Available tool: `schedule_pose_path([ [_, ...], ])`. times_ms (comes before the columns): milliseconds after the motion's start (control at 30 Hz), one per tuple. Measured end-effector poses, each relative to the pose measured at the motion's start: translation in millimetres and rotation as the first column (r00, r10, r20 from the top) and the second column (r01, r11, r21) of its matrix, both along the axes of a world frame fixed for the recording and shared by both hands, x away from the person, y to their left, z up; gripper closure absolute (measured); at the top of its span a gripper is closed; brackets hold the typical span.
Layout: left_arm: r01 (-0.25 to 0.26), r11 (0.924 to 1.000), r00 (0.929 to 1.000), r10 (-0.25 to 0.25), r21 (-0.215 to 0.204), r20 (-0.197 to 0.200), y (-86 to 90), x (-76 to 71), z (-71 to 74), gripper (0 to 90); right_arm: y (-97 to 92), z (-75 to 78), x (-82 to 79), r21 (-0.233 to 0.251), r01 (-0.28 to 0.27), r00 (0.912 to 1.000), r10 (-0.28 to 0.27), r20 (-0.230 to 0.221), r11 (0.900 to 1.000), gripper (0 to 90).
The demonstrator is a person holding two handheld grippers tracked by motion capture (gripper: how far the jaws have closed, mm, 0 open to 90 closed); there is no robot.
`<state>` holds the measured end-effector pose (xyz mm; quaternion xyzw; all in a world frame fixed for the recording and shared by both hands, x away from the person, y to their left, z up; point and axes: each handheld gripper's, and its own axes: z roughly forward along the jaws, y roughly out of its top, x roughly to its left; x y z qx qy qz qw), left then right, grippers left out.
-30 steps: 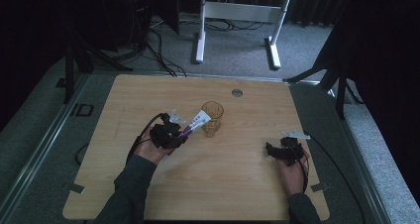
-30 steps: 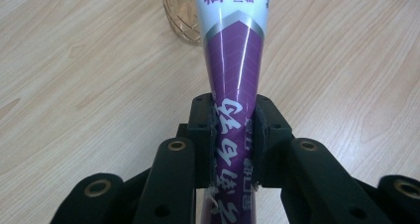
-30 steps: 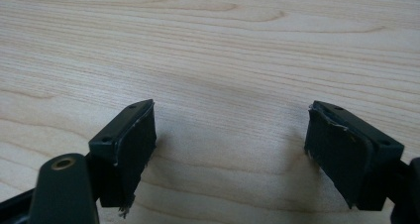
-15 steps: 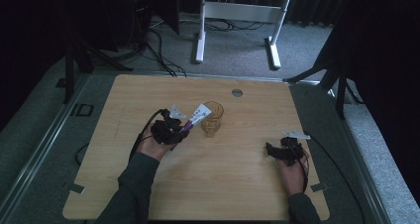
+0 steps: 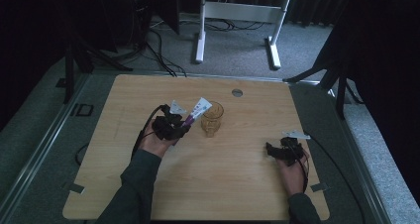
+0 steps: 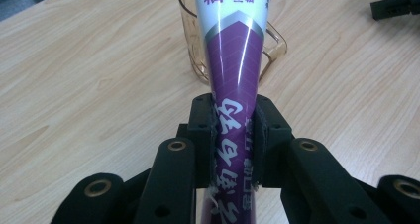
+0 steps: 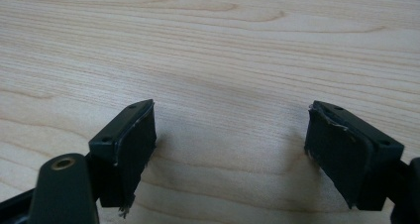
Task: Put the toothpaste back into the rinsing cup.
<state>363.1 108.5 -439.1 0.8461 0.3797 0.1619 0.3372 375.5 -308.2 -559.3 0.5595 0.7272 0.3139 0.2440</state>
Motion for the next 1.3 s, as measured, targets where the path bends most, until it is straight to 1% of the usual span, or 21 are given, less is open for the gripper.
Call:
schedule_pose_path([
  [300,-0.015,0.9995,0.9996,0.015,-0.028,0.025,-2.0,2.3,4.1,74.1,0.0,0.0,0.0,0.0,0.0,1.0,0.0,0.0,1.0,19.5],
  [533,-0.014,0.9991,0.9994,0.015,-0.04,0.032,-4.7,5.2,5.1,74.1,-0.1,0.0,0.0,-0.001,-0.001,1.0,0.001,0.0,1.0,19.5],
  [700,-0.018,0.998,0.999,0.021,-0.06,0.04,-6.3,7.4,4.9,74.1,0.0,0.0,0.0,0.0,0.0,1.0,0.0,0.0,1.0,19.5],
  [1100,-0.027,0.9963,0.9975,0.032,-0.082,0.063,-7.3,11.7,9.5,74.1,0.0,0.0,0.0,0.0,0.0,1.0,0.0,0.0,1.0,19.5],
  [1200,-0.029,0.9954,0.9976,0.034,-0.092,0.06,-6.8,12.8,10.3,74.1,0.1,0.0,0.0,0.001,0.001,1.0,-0.001,0.0,1.0,19.5],
  [1300,-0.03,0.9952,0.997,0.036,-0.093,0.068,-7.2,14.7,12.1,74.1,0.0,0.0,0.0,0.0,0.0,1.0,0.0,-0.001,1.0,19.5],
])
